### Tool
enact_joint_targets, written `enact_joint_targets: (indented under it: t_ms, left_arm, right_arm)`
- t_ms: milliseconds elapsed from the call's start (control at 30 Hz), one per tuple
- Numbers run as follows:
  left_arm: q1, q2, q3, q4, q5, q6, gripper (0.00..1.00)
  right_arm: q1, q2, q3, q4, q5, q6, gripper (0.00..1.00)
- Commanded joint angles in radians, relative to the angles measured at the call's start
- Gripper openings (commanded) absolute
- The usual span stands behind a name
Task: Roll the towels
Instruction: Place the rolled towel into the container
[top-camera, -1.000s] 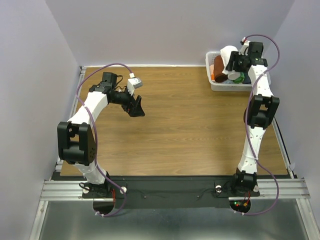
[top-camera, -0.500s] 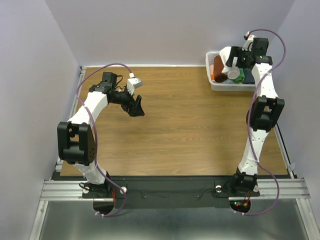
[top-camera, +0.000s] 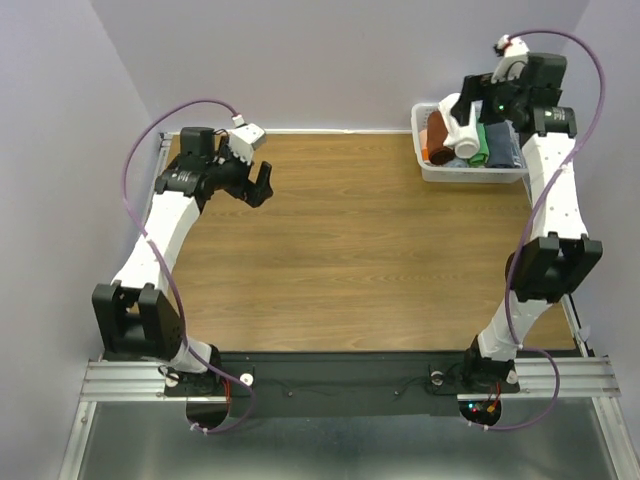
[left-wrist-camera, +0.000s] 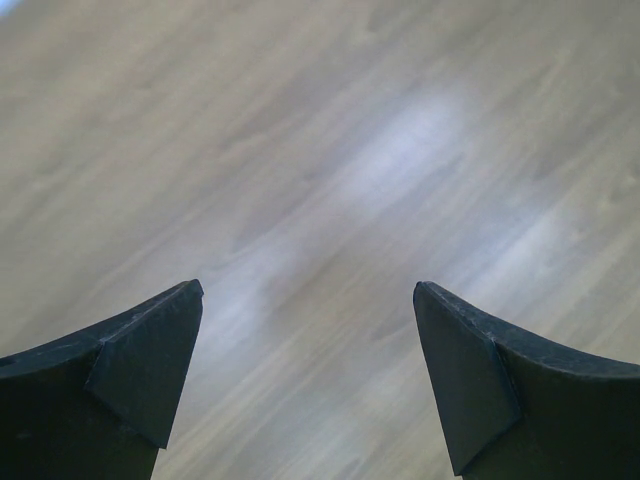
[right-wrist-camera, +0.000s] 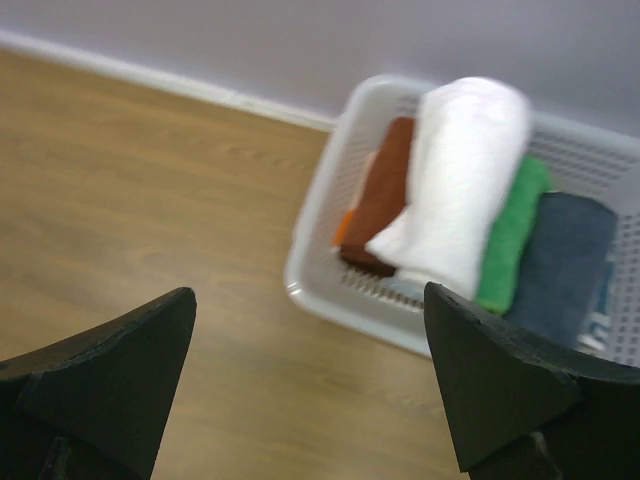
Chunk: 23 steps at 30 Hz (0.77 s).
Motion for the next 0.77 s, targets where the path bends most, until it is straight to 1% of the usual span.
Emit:
enact_joint_targets:
  t_ms: [0, 33, 67, 100, 133, 167, 233, 300, 333, 400, 433, 567, 733]
  left_arm:
    - [0.005, -0.104, 0.029, 0.097, -0.193, -0.036, 0.99]
    - [0.006, -0.122, 0.017, 0.101, -0.196, -0.038, 0.99]
    - [0.006, -0.133, 0.003, 0.099, -0.198, -0.038, 0.99]
    - [0.006, -0.159, -0.034, 0.105, -0.193, -0.036, 0.99]
    - [0.006, -0.159, -0.034, 0.113, -0.193, -0.038, 0.99]
    - [0.006, -0.183, -0.084, 0.122, -0.198, -0.038, 0.99]
    - [0.006, -0.205, -0.147, 0.133, -0.222, -0.046, 0.99]
    - [0.006, -0.213, -0.186, 0.124, -0.236, -0.041, 0.99]
    - [0.006, -0.222, -0.222, 0.115, -0.235, -0.03, 0.99]
    - [0.006, -0.236, -0.264, 0.111, -0.236, -0.026, 0.99]
    - [0.006, -0.262, -0.316, 0.125, -0.245, -0.027, 0.99]
    - [0.006, -0.314, -0.408, 0.171, -0.288, -0.029, 0.99]
    - [0.006, -0.332, -0.414, 0.17, -0.294, -0.036, 0.99]
  right_arm:
    - [0.125, -0.11, -0.116, -0.107, -0.045, -0.064, 1.0]
    - [0.181, -0.128, -0.186, -0.109, -0.055, -0.05, 1.0]
    - [0.201, -0.159, -0.223, -0.109, -0.059, -0.029, 1.0]
    - [0.248, -0.176, -0.274, -0.107, -0.07, -0.023, 1.0]
    - [0.249, -0.191, -0.321, -0.1, -0.07, -0.015, 1.0]
    - [0.3, -0.209, -0.44, -0.084, -0.064, -0.003, 1.0]
    - [0.382, -0.268, -0.548, -0.015, -0.037, 0.028, 1.0]
    - [0.422, -0.306, -0.688, 0.047, -0.014, 0.049, 1.0]
    - [0.446, -0.314, -0.726, 0.061, -0.007, 0.052, 1.0]
    - [0.454, -0.331, -0.805, 0.089, 0.002, 0.042, 1.0]
    - [0.454, -0.345, -0.823, 0.097, 0.008, 0.039, 1.0]
    - [0.454, -0.371, -0.88, 0.118, 0.007, 0.037, 1.0]
    - [0.454, -0.403, -0.87, 0.121, 0.017, 0.042, 1.0]
